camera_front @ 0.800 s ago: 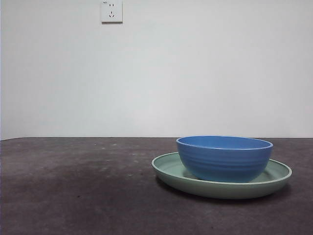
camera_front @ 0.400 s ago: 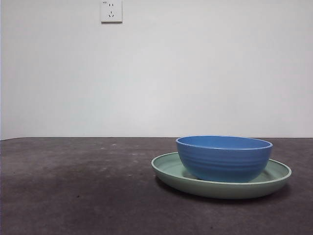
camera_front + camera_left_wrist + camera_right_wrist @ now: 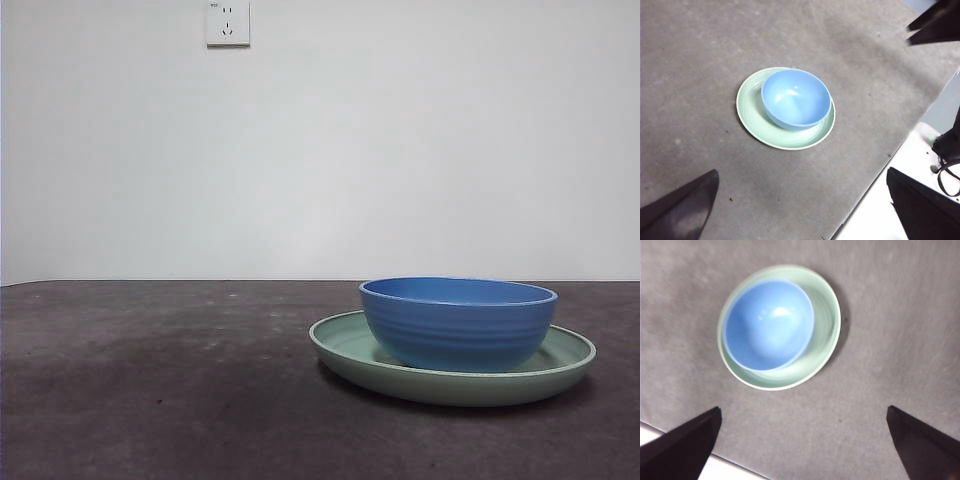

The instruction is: Pick up the blue bowl, put it on the green plate, put it on desk

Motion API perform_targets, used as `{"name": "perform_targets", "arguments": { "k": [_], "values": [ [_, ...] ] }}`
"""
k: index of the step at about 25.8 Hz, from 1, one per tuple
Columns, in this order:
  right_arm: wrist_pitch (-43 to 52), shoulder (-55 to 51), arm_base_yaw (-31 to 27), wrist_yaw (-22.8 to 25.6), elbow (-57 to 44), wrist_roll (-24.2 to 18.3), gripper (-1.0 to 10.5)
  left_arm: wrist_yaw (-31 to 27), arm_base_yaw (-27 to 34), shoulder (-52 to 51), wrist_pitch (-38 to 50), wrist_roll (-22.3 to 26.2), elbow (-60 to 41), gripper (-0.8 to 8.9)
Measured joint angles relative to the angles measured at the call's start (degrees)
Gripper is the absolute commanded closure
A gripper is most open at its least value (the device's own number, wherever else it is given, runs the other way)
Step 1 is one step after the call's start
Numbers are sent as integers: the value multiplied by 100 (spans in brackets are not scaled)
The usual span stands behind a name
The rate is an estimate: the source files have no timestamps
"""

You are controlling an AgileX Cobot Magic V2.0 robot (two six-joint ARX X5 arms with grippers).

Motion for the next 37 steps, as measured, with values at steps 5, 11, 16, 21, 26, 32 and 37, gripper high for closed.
{"name": "perform_targets", "arguments": {
  "k": [5,11,16,21,26,32,37],
  "values": [
    [221,907,0,4,-2,-4,339,-2,0,0,13,2,0,31],
    [876,1862,0,28,-2,-4,339,0,0,0,0,13,0,31],
    [1281,2594,0,380,-2,-7,339,-2,0,0,0,44,0,31],
    [1486,3230,0,767,-2,-20,339,0,0,0,0,66,0,31],
    [1884,3733,33,750,-2,-33,339,-2,0,0,0,90,0,31],
    [2533,4288,52,262,-2,-57,379,0,0,0,0,98,0,32],
    [2710,4428,120,256,-2,-66,465,0,0,11,0,98,0,32]
  ]
}}
